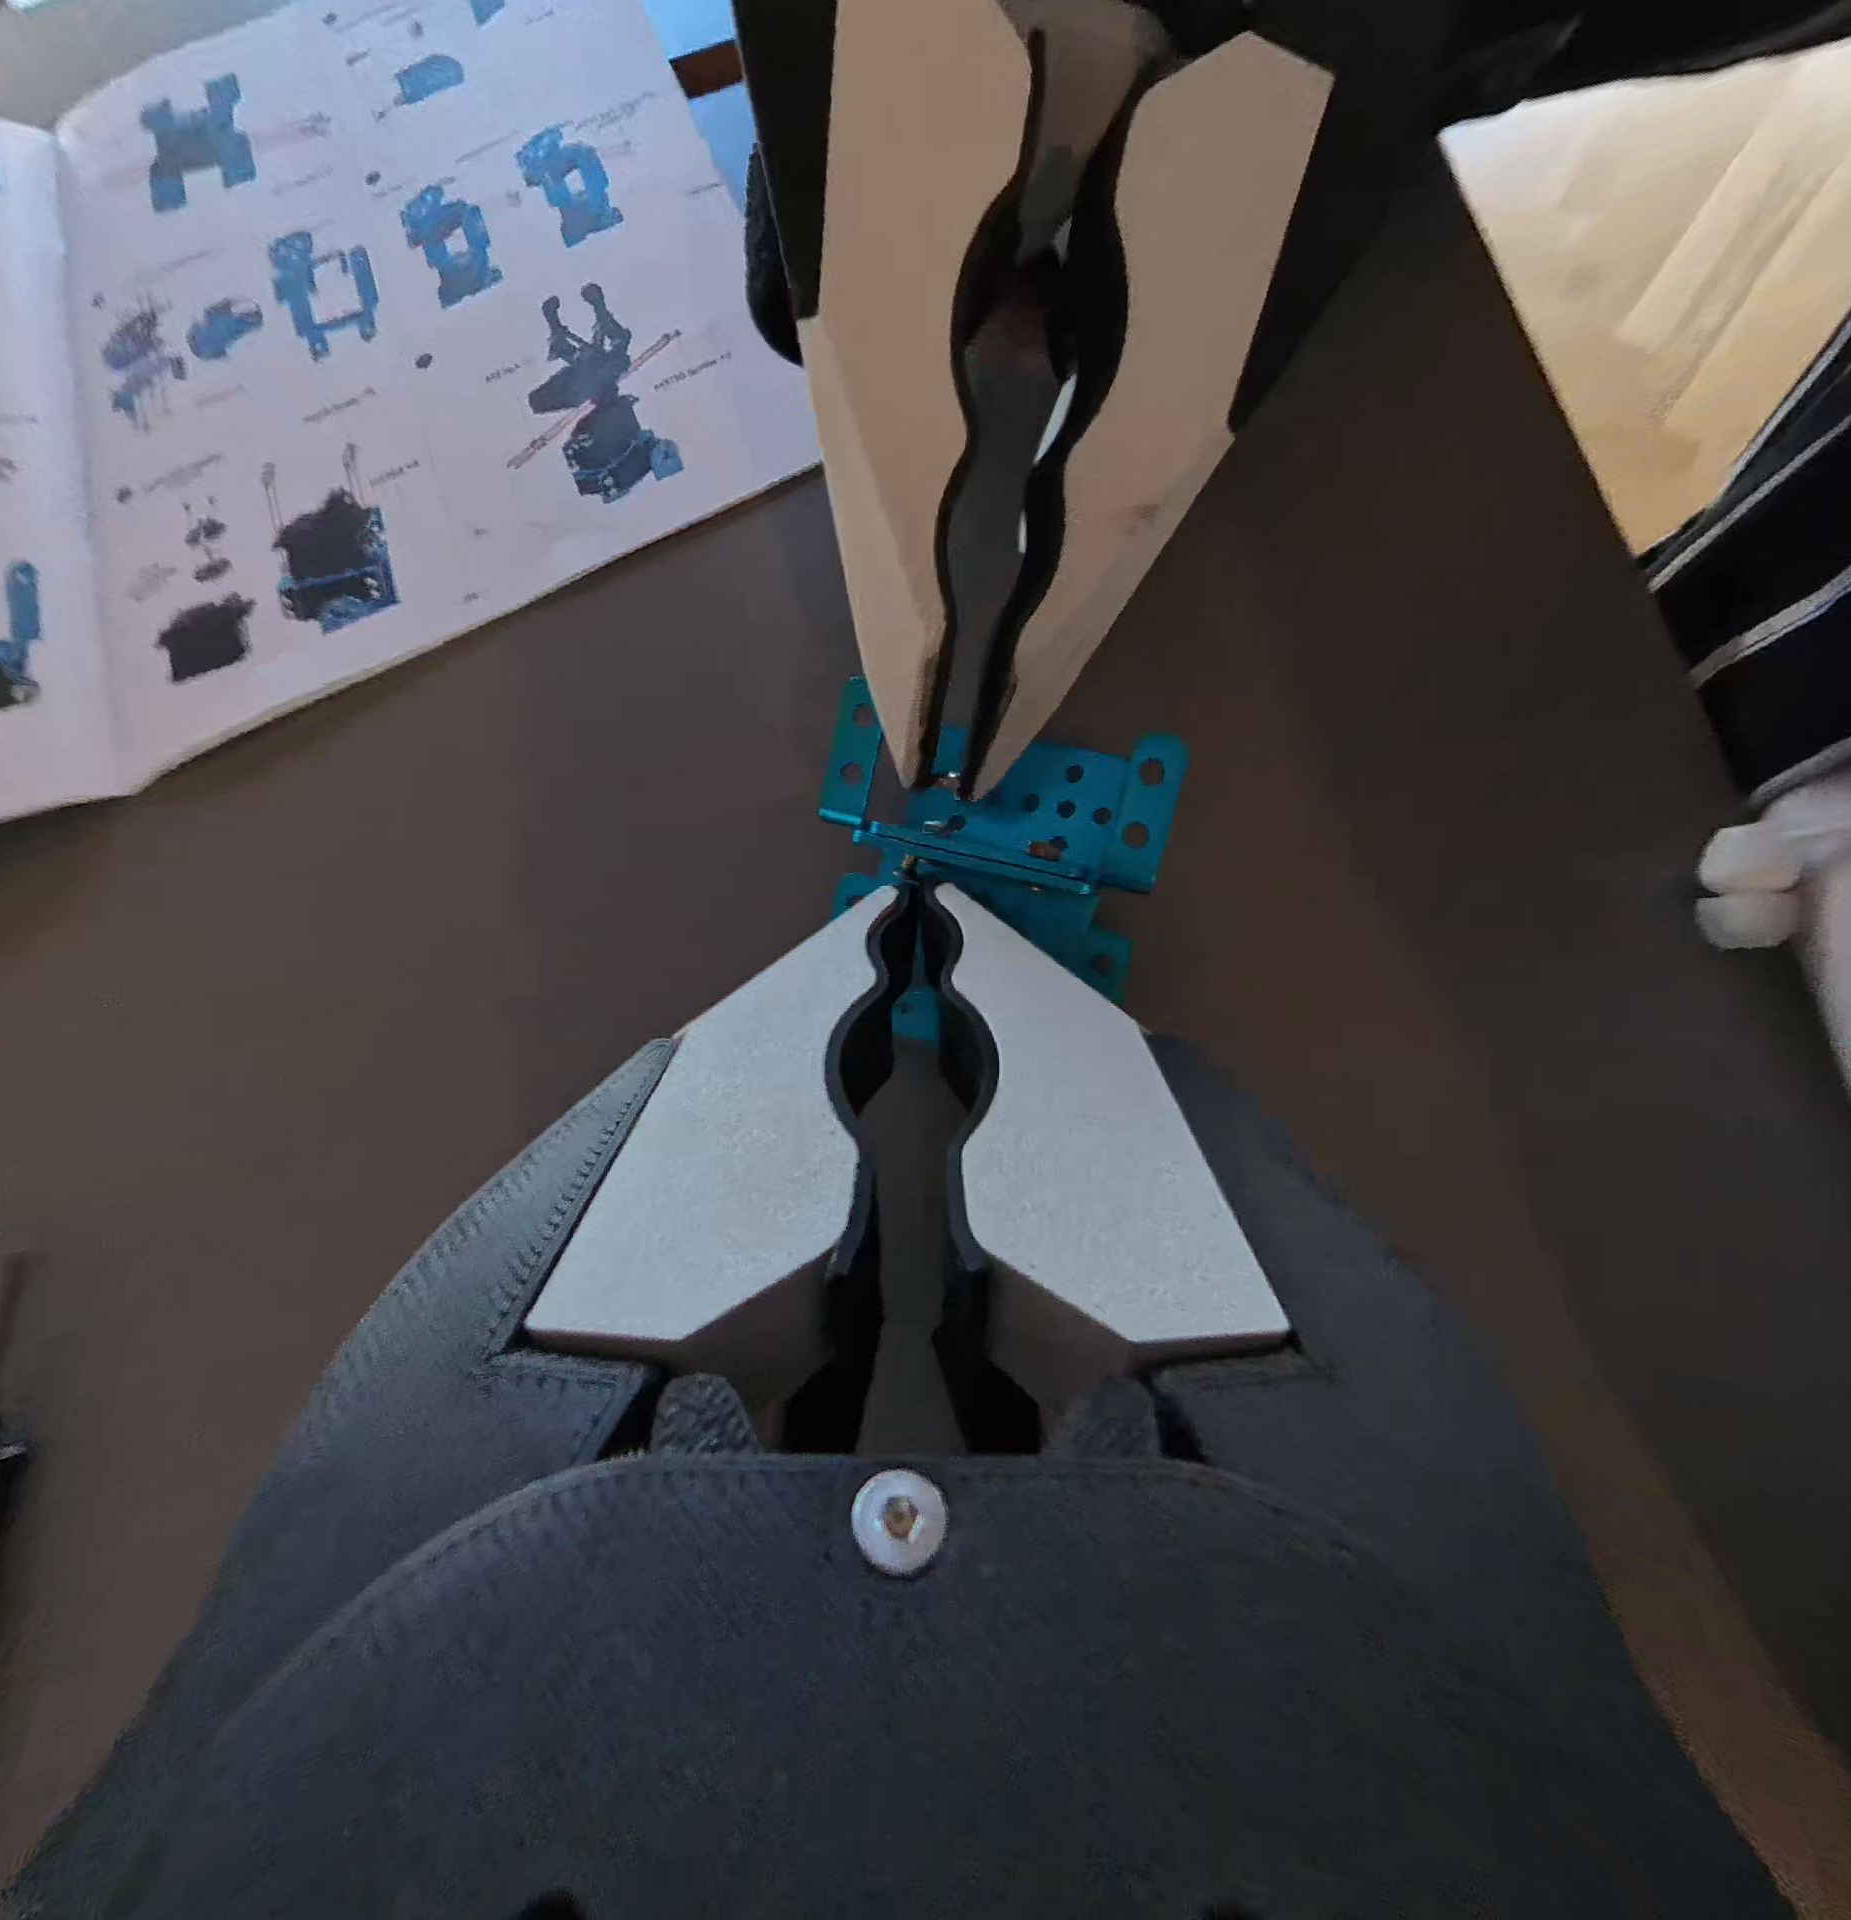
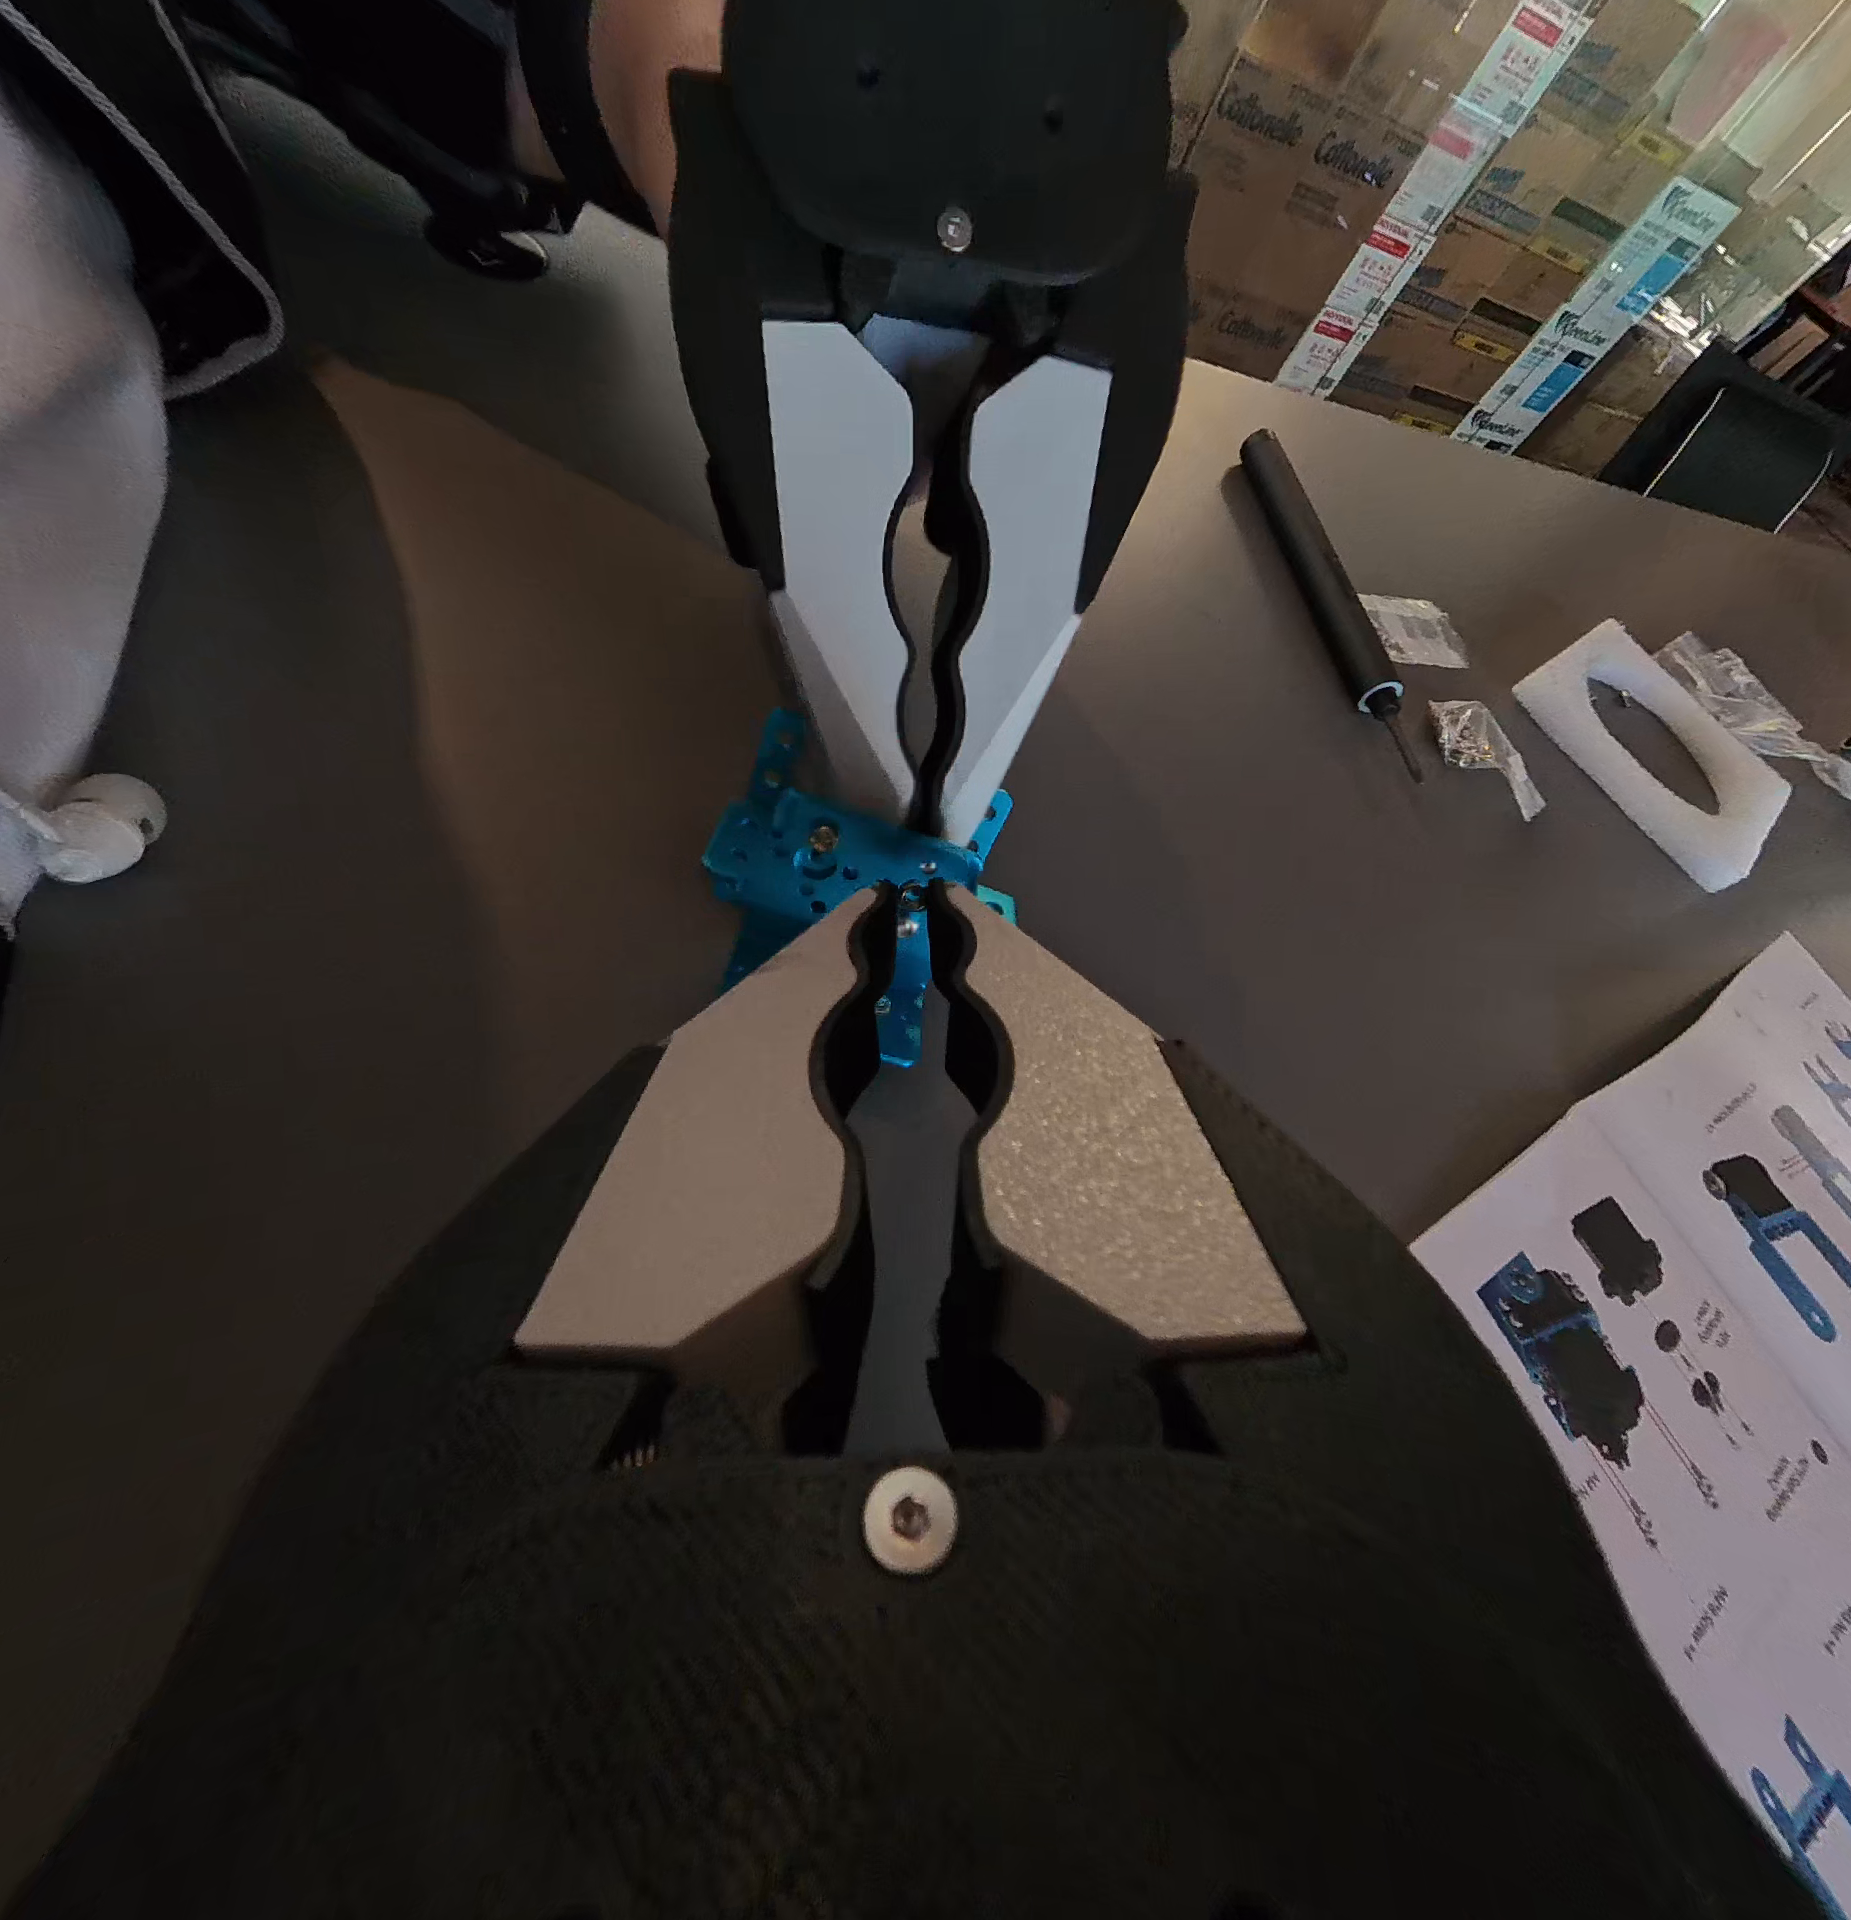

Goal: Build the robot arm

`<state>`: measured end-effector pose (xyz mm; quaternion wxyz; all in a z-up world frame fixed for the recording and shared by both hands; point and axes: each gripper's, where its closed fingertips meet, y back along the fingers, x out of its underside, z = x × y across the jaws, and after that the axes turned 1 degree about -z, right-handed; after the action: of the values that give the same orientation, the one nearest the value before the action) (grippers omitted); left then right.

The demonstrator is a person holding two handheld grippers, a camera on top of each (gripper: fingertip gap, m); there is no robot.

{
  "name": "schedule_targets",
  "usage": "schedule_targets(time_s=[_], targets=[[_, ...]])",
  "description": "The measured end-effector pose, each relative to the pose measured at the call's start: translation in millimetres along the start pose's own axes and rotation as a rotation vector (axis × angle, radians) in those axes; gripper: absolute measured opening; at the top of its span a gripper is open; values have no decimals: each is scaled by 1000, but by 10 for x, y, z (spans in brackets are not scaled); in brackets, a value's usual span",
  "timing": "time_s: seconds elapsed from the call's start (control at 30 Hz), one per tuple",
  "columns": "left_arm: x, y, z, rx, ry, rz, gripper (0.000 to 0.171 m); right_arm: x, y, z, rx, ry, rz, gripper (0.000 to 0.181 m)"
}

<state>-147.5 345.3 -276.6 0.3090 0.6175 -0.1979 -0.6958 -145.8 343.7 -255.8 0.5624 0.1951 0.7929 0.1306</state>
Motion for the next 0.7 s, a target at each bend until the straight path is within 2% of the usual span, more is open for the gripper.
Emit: schedule_targets(time_s=[0.33, 0.7], targets=[[-26, -31, 31, -98, -263, 53, 0, -5, 0, -16, 5, -15, -12, 5], [-54, -50, 66, -114, -250, 34, 0, 24, 14, -54, 79, -8, 28, 5]])
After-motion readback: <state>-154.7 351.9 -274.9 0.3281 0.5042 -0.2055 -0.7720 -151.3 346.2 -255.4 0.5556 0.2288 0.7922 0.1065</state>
